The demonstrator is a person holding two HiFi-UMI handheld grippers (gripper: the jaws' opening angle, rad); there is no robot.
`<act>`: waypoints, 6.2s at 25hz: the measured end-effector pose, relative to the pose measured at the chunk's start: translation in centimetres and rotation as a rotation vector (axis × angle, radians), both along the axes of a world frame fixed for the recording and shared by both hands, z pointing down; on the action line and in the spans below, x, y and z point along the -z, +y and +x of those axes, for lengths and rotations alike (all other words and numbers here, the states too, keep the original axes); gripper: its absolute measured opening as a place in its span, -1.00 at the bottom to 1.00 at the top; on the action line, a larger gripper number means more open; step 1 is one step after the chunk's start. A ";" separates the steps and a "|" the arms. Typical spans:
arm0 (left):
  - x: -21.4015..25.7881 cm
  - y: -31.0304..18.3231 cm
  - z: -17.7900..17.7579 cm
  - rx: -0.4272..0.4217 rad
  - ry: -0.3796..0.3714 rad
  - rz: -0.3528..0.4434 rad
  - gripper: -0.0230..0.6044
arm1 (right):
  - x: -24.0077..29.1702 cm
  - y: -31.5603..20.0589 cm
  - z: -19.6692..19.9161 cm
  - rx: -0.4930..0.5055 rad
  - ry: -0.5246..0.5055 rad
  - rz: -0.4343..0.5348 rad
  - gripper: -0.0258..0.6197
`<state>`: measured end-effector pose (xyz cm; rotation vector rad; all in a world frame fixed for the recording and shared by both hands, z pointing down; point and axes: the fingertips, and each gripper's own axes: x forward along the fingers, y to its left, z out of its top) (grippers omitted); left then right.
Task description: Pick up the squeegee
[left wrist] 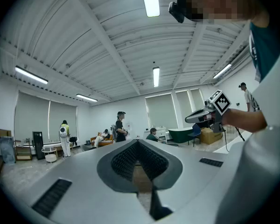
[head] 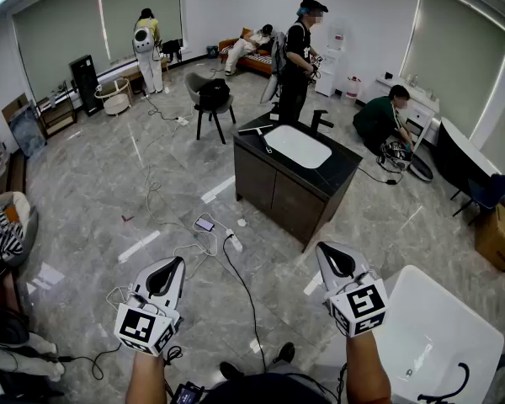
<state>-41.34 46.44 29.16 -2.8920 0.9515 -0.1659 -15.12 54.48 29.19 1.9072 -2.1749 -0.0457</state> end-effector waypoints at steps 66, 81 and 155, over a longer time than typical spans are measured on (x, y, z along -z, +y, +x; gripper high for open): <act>-4.5 -21.0 30.9 0.106 -0.069 -0.056 -0.91 | -4.3 -24.1 31.3 0.102 -0.118 0.002 -0.89; -4.2 -30.8 37.7 -0.065 0.006 -0.033 -0.91 | -4.6 -27.3 36.5 -0.083 -0.084 -0.007 -0.89; -14.0 -83.0 31.4 0.176 -0.014 -0.204 -0.91 | -15.3 -93.3 34.8 0.148 -0.071 -0.178 -0.89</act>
